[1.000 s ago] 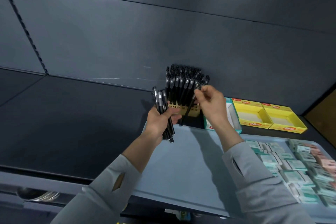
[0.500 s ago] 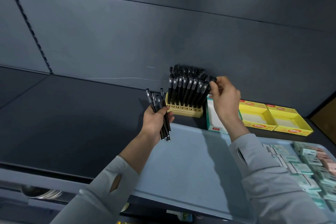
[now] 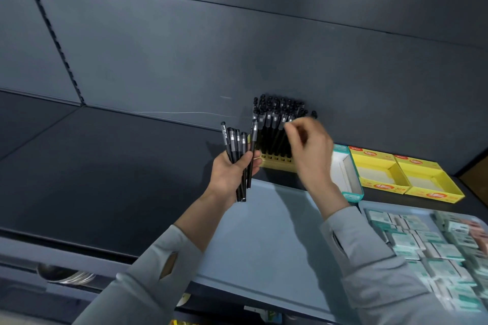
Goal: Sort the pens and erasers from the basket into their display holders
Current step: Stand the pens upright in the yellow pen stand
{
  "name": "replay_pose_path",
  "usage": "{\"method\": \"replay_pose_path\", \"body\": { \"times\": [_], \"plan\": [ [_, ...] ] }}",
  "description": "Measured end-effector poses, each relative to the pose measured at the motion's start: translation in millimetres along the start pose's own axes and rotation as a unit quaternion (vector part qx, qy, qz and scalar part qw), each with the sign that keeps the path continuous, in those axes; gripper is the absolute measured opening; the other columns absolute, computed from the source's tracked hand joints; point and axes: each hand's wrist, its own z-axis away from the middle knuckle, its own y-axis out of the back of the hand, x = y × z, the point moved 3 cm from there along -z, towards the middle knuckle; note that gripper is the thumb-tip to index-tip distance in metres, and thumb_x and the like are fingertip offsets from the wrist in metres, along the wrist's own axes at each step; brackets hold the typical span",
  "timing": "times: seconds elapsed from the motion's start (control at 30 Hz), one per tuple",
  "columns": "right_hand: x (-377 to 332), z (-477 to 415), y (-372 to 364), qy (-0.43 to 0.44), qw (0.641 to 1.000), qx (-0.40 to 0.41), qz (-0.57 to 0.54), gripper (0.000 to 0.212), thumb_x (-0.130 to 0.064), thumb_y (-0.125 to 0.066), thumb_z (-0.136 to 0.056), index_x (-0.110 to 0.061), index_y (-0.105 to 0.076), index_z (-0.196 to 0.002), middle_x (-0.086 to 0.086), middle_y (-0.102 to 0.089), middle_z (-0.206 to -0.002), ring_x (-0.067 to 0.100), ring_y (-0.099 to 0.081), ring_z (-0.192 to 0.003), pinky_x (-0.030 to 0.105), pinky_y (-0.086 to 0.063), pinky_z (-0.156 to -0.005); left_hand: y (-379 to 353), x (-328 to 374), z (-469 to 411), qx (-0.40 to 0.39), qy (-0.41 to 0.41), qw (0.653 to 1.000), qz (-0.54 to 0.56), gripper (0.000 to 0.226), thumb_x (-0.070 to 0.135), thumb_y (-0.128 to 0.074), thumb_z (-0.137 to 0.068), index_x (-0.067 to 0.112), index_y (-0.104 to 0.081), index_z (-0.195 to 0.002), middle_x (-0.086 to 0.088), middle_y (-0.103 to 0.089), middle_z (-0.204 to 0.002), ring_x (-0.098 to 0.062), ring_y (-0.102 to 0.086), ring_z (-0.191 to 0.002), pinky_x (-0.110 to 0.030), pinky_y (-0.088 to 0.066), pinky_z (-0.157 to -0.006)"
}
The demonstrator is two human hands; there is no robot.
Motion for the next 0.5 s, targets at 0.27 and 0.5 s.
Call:
{"method": "replay_pose_path", "body": {
  "times": [0.27, 0.5],
  "plan": [
    [-18, 6, -42, -0.141, 0.956, -0.192, -0.17, 0.008, -0.026, -0.071, -0.088, -0.02, -0.069, -0.083, -0.006, -0.067, -0.077, 0.004, -0.06, -0.069, 0.018, -0.049, -0.066, 6, 5, -1, -0.011, -0.018, 0.998, -0.059, 0.014, 0.01, -0.06, -0.094, 0.006, -0.066, -0.107, -0.012, -0.073, -0.096, -0.024, -0.071, -0.087, -0.032, -0.058, -0.077],
    [-10, -11, -34, -0.122, 0.977, -0.091, -0.151, 0.013, -0.025, -0.066, -0.091, -0.023, -0.06, -0.08, -0.001, -0.067, -0.073, 0.018, -0.068, -0.064, 0.03, -0.056, -0.056, 35, 11, -6, 0.071, -0.007, 0.997, -0.004, 0.018, 0.018, -0.053, -0.1, 0.017, -0.064, -0.113, -0.002, -0.071, -0.085, -0.01, -0.062, -0.064, -0.025, -0.055, -0.064]
  ]
}}
